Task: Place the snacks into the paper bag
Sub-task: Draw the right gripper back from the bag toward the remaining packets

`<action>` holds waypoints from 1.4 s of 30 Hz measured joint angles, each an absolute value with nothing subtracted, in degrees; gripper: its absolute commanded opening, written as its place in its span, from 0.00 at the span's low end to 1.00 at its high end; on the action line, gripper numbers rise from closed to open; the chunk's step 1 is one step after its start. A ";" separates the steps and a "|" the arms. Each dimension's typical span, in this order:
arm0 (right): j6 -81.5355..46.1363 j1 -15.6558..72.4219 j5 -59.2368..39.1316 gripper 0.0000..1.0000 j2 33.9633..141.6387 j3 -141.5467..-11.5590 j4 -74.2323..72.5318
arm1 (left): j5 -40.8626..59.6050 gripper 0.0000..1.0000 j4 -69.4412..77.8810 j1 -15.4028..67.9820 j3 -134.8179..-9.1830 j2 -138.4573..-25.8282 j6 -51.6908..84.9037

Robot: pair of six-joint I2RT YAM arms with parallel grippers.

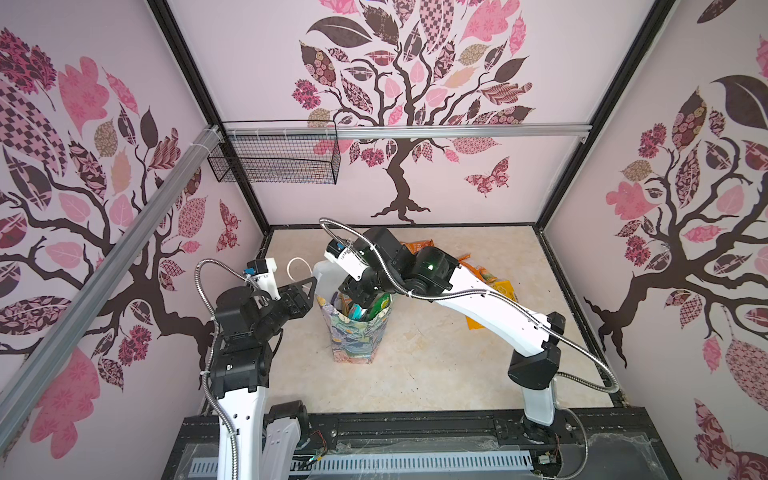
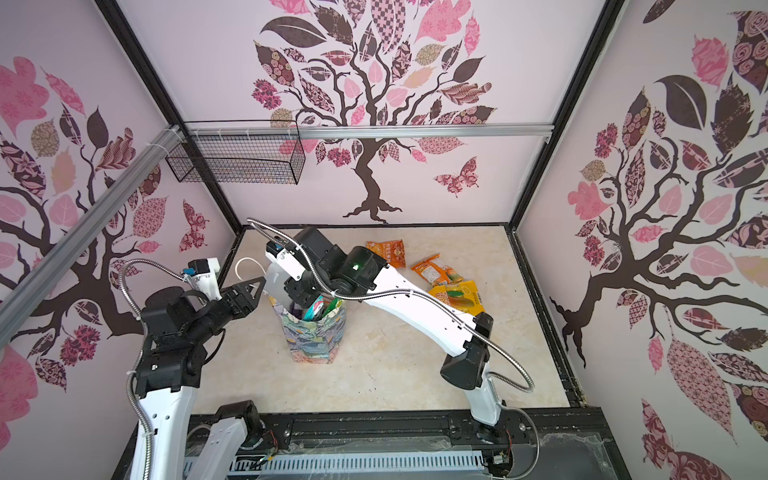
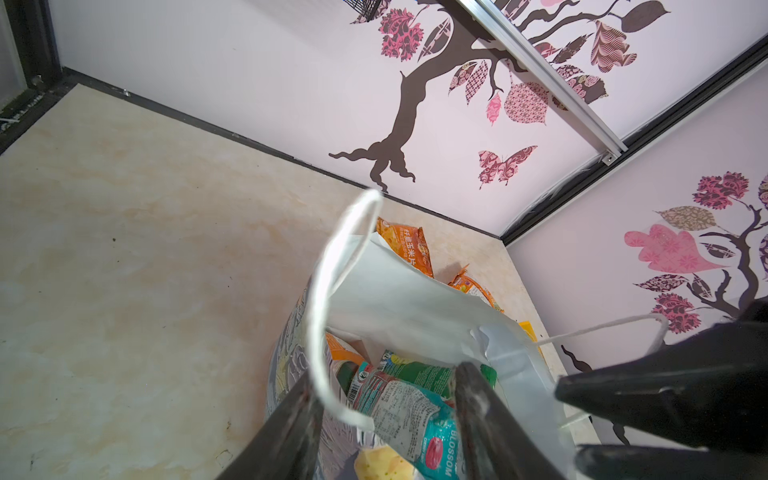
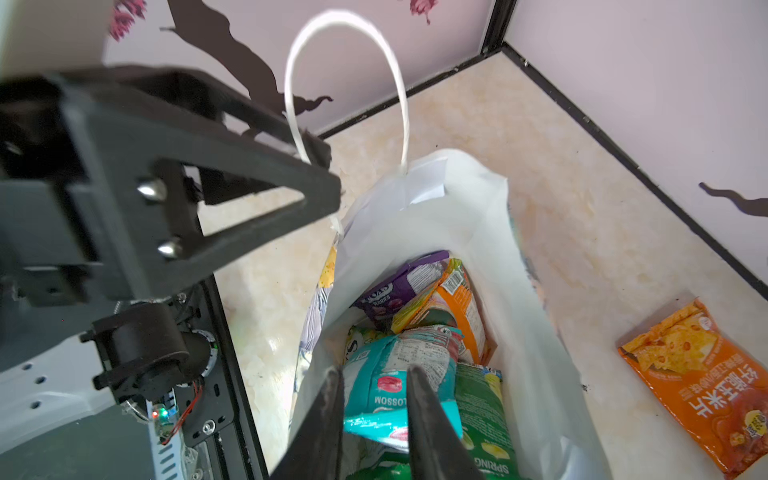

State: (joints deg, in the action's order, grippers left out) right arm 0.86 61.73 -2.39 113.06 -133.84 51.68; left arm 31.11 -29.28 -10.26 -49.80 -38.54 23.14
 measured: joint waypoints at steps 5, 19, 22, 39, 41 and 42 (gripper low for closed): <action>-1.58 61.73 -1.91 0.40 109.27 -135.22 52.38 | 31.09 0.54 -29.28 -10.26 -49.80 -38.52 23.14; -9.78 41.21 5.19 0.57 77.67 -96.20 41.78 | 31.29 0.54 -29.26 -10.26 -49.80 -38.54 23.14; -10.46 35.83 4.99 0.65 77.54 -91.83 39.59 | 31.35 0.54 -29.26 -10.26 -49.80 -38.52 23.11; -10.09 24.71 7.77 0.85 97.58 -85.38 32.49 | 32.05 0.55 -29.23 -10.41 -49.76 -38.46 23.22; -10.04 24.14 7.92 0.86 99.29 -85.43 31.75 | 32.25 0.55 -29.23 -10.41 -49.76 -38.50 23.40; -9.89 23.77 7.97 0.86 100.14 -85.45 31.29 | 32.29 0.55 -29.23 -10.41 -49.76 -38.52 23.51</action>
State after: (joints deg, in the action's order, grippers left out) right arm -9.89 23.77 7.97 100.14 -85.45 31.29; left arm 32.29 -29.23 -10.41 -49.76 -38.52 23.51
